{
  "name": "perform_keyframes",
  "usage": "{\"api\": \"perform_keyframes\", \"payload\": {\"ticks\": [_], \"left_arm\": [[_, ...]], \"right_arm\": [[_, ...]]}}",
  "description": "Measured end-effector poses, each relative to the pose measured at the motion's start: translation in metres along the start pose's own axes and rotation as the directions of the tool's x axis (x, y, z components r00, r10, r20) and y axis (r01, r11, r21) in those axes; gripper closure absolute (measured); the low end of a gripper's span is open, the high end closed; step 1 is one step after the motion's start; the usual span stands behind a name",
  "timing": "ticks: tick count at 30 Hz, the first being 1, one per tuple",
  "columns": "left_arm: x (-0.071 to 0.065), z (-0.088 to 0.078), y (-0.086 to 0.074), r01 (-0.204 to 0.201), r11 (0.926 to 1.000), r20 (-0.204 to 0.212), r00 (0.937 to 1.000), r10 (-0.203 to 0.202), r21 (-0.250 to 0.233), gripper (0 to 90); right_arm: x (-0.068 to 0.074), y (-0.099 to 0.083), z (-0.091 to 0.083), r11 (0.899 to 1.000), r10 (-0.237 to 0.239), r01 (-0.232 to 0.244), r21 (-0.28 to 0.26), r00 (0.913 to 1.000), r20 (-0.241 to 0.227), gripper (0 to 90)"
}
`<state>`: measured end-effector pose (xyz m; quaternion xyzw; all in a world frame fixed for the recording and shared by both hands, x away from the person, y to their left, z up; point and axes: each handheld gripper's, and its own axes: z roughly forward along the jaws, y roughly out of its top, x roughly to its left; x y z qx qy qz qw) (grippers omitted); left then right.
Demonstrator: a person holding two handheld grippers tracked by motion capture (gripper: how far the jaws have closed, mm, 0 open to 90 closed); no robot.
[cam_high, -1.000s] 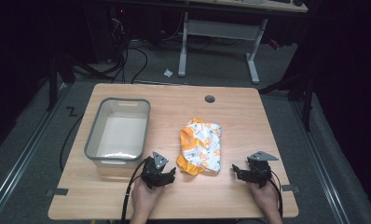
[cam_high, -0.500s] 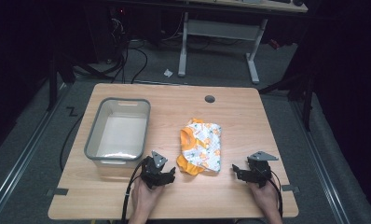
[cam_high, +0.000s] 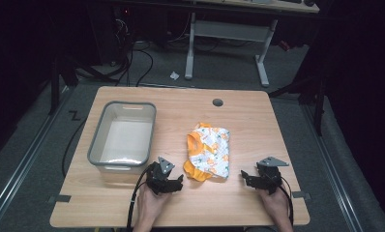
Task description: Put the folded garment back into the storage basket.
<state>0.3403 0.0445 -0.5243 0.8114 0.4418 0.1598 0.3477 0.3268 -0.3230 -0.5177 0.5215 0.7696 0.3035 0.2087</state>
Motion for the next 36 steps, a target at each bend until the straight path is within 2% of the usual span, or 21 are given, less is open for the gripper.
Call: {"api": "perform_keyframes", "payload": {"ticks": [4,7,12,17,20,22,27,36], "left_arm": [[0.0,-0.002,0.0,-0.001,1.0,0.009,1.0,0.001,0.007,17.9],[-0.001,-0.005,-0.001,-0.016,0.9998,0.002,0.9999,0.016,0.012,18.2],[-0.004,-0.01,0.0,-0.011,0.9999,0.015,0.9998,0.011,-0.011,18.5],[-0.006,-0.015,0.004,-0.009,0.9999,0.049,0.9988,0.009,-0.009,19.5],[-0.006,-0.018,0.006,-0.01,0.9995,0.05,0.9987,0.011,-0.029,19.5],[-0.006,-0.019,0.007,0.003,0.9993,0.063,0.998,-0.001,-0.037,19.4],[-0.008,-0.023,0.013,0.002,0.9986,0.082,0.9966,0.003,-0.052,18.9],[-0.01,-0.026,0.025,0.028,0.9974,0.132,0.991,-0.019,-0.067,17.8]], "right_arm": [[0.0,0.0,0.0,1.0,-0.003,0.003,-0.001,1.0,0.0,24.3],[0.0,0.0,0.0,1.0,-0.002,0.002,-0.001,1.0,0.0,24.3],[0.0,0.0,0.0,1.0,-0.002,0.002,-0.001,1.0,0.0,24.3],[0.0,0.0,0.0,1.0,-0.003,0.003,-0.001,1.0,0.0,24.3],[0.0,0.0,0.0,1.0,-0.003,0.003,-0.001,1.0,0.0,24.3],[0.0,0.0,0.0,1.0,-0.002,0.002,-0.001,1.0,0.0,24.3],[0.0,0.0,0.0,1.0,-0.002,0.002,-0.001,1.0,0.0,24.3],[0.0,0.0,0.0,1.0,-0.002,0.002,-0.001,1.0,0.0,24.3]]}}
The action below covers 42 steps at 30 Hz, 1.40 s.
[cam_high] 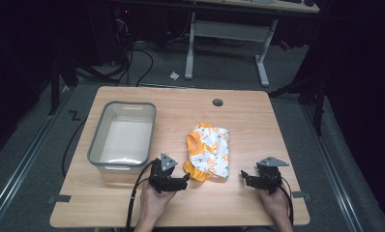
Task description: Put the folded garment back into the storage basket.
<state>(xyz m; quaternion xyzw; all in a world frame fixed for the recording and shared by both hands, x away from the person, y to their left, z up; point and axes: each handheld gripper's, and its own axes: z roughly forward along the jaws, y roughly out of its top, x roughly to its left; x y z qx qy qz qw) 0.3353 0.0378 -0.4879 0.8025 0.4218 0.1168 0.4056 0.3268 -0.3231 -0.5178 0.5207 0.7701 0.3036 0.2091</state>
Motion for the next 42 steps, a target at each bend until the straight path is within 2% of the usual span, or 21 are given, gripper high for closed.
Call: {"api": "perform_keyframes", "payload": {"ticks": [15,25,32,34,38,42], "left_arm": [[0.0,0.002,0.019,0.022,0.9997,0.063,0.9977,-0.023,0.014,16.7],[-0.002,0.007,0.035,0.022,0.9997,0.072,0.9971,-0.023,0.01,15.3],[-0.002,0.017,0.048,0.027,0.9993,0.082,0.9962,-0.029,0.026,15.1],[-0.005,0.02,0.05,0.005,0.9994,0.05,0.9987,-0.007,0.034,14.9],[-0.007,0.026,0.057,-0.009,0.9993,0.051,0.9987,0.007,0.036,14.9],[-0.006,0.034,0.062,0.002,0.999,0.061,0.9981,-0.005,0.044,14.9]], "right_arm": [[0.0,0.0,0.0,1.0,0.0,0.0,0.0,1.0,0.0,24.3],[0.0,0.0,0.0,1.0,-0.001,0.001,0.0,1.0,0.0,24.3],[0.0,0.0,0.0,1.0,0.0,0.0,0.0,1.0,0.0,24.3],[0.0,0.0,0.0,1.0,0.0,0.0,0.0,1.0,0.0,24.3],[0.0,0.0,0.0,1.0,0.0,0.0,0.0,1.0,0.0,24.3],[0.0,0.0,0.0,1.0,0.001,-0.001,0.001,1.0,0.0,24.3]]}}
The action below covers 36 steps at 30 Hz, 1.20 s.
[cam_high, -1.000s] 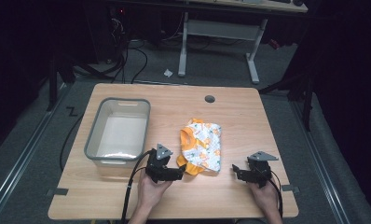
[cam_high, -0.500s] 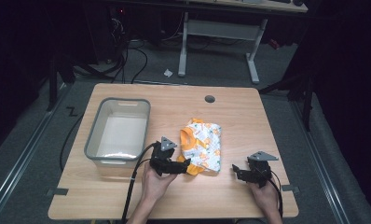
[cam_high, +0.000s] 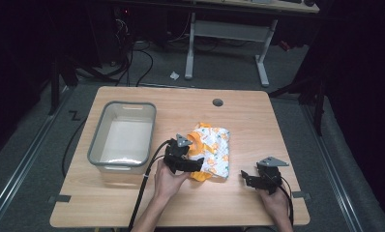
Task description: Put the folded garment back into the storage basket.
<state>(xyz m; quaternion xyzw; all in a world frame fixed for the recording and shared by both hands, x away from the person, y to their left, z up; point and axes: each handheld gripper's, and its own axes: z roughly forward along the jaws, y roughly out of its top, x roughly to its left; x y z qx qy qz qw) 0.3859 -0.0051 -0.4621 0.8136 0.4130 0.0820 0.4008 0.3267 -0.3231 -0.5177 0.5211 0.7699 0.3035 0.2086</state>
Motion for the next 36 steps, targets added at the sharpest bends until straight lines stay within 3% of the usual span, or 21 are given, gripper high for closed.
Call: {"api": "perform_keyframes", "payload": {"ticks": [4,7,11,17,22,26,34,36], "left_arm": [[0.002,0.009,0.005,-0.005,1.0,-0.005,1.0,0.005,0.008,16.1],[0.006,0.017,0.009,0.024,0.9996,0.006,0.9997,-0.024,0.012,17.0],[0.01,0.03,0.013,0.03,0.9985,-0.027,0.9992,-0.029,0.046,16.9],[0.013,0.04,0.014,0.036,0.9977,-0.035,0.9988,-0.034,0.057,16.2],[0.018,0.05,0.013,0.055,0.9959,-0.048,0.9975,-0.052,0.072,15.9],[0.022,0.059,0.01,0.06,0.9924,-0.086,0.9949,-0.051,0.108,16.8],[0.021,0.069,0.007,0.062,0.9884,-0.093,0.9945,-0.049,0.139,17.6],[0.02,0.073,0.005,0.063,0.9856,-0.089,0.9948,-0.05,0.157,21.4]], "right_arm": [[0.0,0.0,0.0,1.0,0.0,0.0,0.0,1.0,0.0,24.3],[0.0,0.0,0.0,1.0,0.0,0.0,0.0,1.0,0.0,24.3],[0.0,0.0,0.0,1.0,0.0,0.0,0.0,1.0,-0.001,24.3],[0.0,0.0,0.0,1.0,-0.004,0.004,0.0,1.0,-0.003,24.3],[0.0,0.0,0.0,1.0,-0.003,0.003,0.0,1.0,-0.003,24.2],[0.0,0.0,0.0,1.0,-0.005,0.005,0.0,1.0,-0.004,24.3],[0.0,0.0,0.0,1.0,-0.006,0.006,0.0,1.0,-0.005,24.3],[0.0,0.0,0.0,1.0,-0.006,0.006,0.0,1.0,-0.005,24.3]]}}
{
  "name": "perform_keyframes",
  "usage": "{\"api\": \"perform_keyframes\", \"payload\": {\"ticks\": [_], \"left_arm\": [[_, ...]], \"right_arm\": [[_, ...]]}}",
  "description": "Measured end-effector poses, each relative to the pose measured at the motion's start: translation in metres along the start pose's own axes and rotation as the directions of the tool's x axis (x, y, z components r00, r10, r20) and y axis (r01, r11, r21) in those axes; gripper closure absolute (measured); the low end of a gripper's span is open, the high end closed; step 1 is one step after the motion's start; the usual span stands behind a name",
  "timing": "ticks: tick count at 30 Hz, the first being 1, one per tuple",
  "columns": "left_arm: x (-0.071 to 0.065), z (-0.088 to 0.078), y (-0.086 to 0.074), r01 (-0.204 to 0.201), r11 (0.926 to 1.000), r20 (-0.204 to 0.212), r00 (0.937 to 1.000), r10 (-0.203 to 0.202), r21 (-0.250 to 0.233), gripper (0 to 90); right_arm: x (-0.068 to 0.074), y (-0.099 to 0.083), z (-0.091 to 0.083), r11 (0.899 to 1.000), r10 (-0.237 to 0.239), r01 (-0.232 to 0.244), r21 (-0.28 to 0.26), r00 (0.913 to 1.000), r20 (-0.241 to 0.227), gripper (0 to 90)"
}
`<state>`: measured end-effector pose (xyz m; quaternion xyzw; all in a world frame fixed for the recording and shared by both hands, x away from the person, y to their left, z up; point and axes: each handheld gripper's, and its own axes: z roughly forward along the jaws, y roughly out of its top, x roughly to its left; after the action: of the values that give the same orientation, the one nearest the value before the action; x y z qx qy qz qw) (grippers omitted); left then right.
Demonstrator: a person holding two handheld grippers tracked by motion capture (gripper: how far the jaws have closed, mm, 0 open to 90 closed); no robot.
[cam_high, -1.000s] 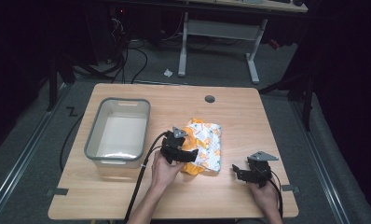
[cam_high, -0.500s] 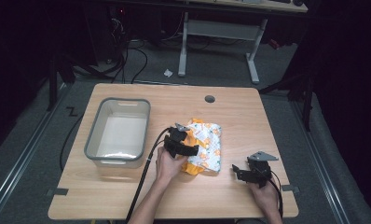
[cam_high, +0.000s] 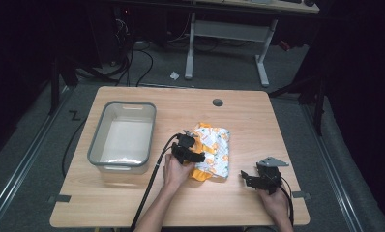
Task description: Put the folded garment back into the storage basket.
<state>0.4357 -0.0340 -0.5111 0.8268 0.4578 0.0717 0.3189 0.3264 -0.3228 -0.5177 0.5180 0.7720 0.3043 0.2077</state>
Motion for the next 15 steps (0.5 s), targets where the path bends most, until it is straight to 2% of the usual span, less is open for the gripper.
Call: {"api": "perform_keyframes", "payload": {"ticks": [3,6,7,9,11,15], "left_arm": [[-0.002,0.001,0.0,-0.02,0.9998,-0.014,0.9997,0.02,-0.002,22.5],[-0.007,0.002,0.0,-0.065,0.9979,-0.04,0.9971,0.064,-0.003,27.1],[-0.008,0.002,0.0,-0.07,0.9975,-0.037,0.9969,0.07,-0.004,33.4],[-0.01,0.001,0.001,-0.078,0.9969,-0.031,0.9965,0.078,0.002,36.4],[-0.013,0.0,0.001,-0.091,0.9959,-0.019,0.9957,0.091,0.005,48.3],[-0.014,0.0,0.001,-0.09,0.996,0.006,0.996,0.09,0.005,60.2]], "right_arm": [[0.0,0.0,0.0,1.0,0.0,0.0,0.0,1.0,0.0,24.3],[0.0,0.0,0.0,1.0,-0.001,0.001,0.0,1.0,0.0,24.3],[0.0,0.0,0.0,1.0,-0.001,0.001,0.0,1.0,0.0,24.3],[0.0,0.0,0.0,1.0,-0.001,0.001,0.0,1.0,0.0,24.3],[0.0,0.0,0.0,1.0,0.0,0.0,0.0,1.0,0.0,24.3],[0.0,0.0,0.0,1.0,-0.001,0.001,0.0,1.0,0.0,24.3]]}}
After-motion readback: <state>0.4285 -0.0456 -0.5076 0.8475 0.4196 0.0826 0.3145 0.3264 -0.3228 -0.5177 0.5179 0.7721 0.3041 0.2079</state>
